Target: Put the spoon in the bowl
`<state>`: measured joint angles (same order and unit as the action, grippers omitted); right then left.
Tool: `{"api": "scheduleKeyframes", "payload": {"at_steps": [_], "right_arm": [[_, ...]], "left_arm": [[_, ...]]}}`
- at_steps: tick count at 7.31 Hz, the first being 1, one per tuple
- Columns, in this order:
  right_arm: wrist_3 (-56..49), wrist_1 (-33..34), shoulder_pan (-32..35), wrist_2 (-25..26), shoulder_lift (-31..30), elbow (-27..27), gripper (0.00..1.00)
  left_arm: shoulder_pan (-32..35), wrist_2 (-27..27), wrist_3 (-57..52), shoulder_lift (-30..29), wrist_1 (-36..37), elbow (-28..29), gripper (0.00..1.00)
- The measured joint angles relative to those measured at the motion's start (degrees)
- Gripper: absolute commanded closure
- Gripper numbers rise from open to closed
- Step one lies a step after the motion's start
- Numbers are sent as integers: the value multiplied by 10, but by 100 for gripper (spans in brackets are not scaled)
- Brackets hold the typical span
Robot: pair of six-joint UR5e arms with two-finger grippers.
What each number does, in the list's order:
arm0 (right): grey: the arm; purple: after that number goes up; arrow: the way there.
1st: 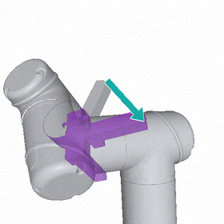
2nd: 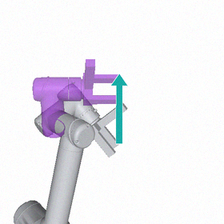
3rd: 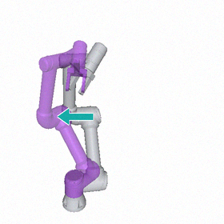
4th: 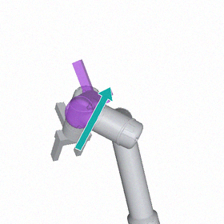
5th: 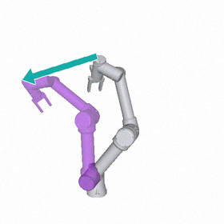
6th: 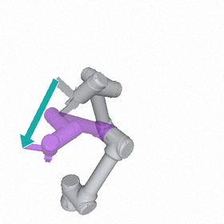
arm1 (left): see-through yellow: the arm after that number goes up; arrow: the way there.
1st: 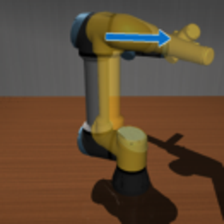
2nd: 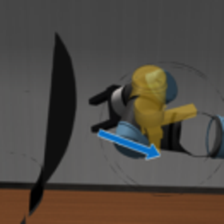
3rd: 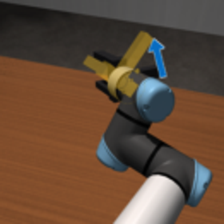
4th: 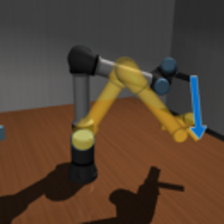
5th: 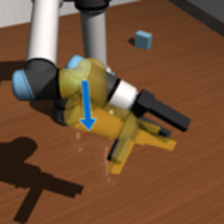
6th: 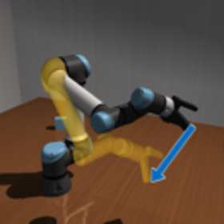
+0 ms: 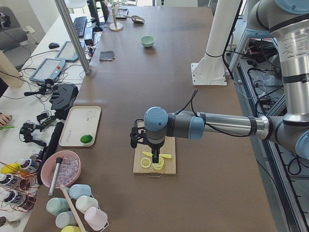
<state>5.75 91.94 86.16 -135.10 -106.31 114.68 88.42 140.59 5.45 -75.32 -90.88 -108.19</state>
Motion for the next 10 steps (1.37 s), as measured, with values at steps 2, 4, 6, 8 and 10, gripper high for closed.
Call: {"api": "scheduleKeyframes", "payload": {"at_steps": [2, 4, 6, 8, 10], "right_arm": [[7, -1, 19, 0, 1, 12, 0], [10, -1, 33, -1, 3, 24, 0], [10, -16, 37, -3, 5, 33, 0], [11, -53, 64, -4, 7, 35, 0], [12, -65, 88, -3, 11, 46, 0]], "left_arm": [[0, 1, 0, 0, -1, -1, 1], [0, -1, 0, 0, -27, 0, 1], [0, -4, 0, -1, -64, 10, 1], [1, -4, 2, -22, -73, 16, 1], [3, -3, 4, -45, -80, 14, 1]]}}
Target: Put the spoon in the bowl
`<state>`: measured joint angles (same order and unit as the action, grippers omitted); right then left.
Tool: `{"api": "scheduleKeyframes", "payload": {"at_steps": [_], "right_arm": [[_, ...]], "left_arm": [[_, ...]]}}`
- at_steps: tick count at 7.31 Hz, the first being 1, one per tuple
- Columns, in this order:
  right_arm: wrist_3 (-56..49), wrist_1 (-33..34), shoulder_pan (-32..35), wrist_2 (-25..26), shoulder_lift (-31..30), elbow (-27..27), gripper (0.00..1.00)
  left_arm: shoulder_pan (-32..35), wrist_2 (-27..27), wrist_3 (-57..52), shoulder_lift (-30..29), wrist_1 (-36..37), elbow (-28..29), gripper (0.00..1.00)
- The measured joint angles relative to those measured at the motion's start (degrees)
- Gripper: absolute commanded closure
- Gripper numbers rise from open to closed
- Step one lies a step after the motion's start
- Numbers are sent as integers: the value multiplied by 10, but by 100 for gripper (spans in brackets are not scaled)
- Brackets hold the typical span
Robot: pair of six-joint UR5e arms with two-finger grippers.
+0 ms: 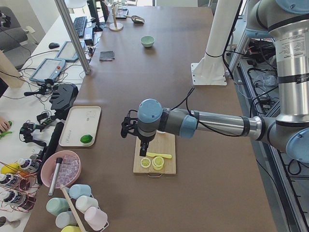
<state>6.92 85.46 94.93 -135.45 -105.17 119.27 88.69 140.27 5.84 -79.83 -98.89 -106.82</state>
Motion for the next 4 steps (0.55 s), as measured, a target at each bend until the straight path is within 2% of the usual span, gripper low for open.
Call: {"api": "scheduleKeyframes", "payload": {"at_steps": [2, 4], "right_arm": [[-1, -8, 3, 1, 3, 10, 0], [-8, -83, 4, 2, -4, -25, 0]], "left_arm": [[1, 0, 1, -18, -80, 7, 1], [0, 1, 12, -29, -161, 24, 1]]}}
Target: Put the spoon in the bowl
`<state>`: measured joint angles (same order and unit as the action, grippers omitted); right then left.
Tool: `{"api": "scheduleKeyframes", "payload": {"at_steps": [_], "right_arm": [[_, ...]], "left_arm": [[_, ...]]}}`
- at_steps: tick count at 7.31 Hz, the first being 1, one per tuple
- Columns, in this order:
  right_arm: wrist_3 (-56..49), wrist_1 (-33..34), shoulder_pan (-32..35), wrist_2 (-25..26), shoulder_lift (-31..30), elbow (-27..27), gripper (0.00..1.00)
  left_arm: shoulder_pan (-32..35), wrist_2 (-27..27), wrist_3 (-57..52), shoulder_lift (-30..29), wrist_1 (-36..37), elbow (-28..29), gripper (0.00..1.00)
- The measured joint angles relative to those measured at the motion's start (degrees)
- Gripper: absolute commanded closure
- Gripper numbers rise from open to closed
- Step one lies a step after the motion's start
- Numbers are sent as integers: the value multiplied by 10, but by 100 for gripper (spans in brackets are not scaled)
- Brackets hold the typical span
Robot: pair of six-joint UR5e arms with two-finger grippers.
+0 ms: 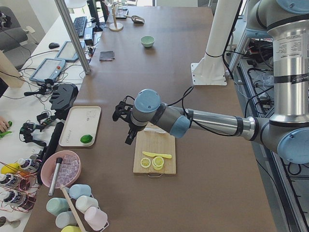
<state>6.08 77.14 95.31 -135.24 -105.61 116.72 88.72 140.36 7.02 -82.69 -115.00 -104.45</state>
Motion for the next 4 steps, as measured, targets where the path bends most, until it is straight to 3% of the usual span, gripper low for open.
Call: {"api": "scheduleKeyframes", "payload": {"at_steps": [2, 4], "right_arm": [[18, -130, -5, -6, -5, -77, 0], [139, -181, -62, -3, 0, -101, 4]], "left_arm": [[-2, 3, 9, 0, -91, 30, 1], [-31, 4, 68, -2, -144, 42, 1]]}}
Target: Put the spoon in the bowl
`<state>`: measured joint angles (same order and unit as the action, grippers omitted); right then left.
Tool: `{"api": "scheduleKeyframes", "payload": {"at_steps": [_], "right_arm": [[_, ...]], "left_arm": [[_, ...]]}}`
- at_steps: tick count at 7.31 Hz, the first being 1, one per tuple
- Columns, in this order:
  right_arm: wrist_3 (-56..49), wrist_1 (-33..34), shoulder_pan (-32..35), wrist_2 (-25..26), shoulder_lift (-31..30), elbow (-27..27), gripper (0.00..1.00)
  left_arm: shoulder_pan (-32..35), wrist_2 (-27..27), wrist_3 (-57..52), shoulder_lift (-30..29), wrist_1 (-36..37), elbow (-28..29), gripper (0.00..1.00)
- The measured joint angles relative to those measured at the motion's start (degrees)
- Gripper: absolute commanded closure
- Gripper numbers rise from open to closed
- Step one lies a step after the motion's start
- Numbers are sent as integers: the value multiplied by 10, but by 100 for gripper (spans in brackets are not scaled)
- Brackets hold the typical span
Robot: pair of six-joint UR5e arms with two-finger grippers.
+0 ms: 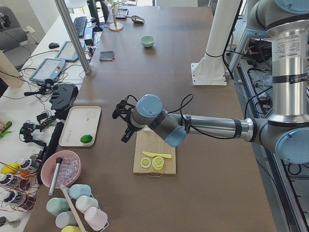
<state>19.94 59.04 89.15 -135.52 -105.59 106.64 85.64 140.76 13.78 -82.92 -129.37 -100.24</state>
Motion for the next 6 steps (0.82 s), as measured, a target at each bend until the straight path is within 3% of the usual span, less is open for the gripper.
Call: {"api": "scheduleKeyframes", "payload": {"at_steps": [3, 6], "right_arm": [[208, -38, -140, 82, 9, 5, 4], [331, -107, -236, 151, 4, 6, 2]], "left_arm": [[-147, -38, 246, 2, -110, 5, 2], [-307, -194, 365, 29, -176, 7, 3]]}}
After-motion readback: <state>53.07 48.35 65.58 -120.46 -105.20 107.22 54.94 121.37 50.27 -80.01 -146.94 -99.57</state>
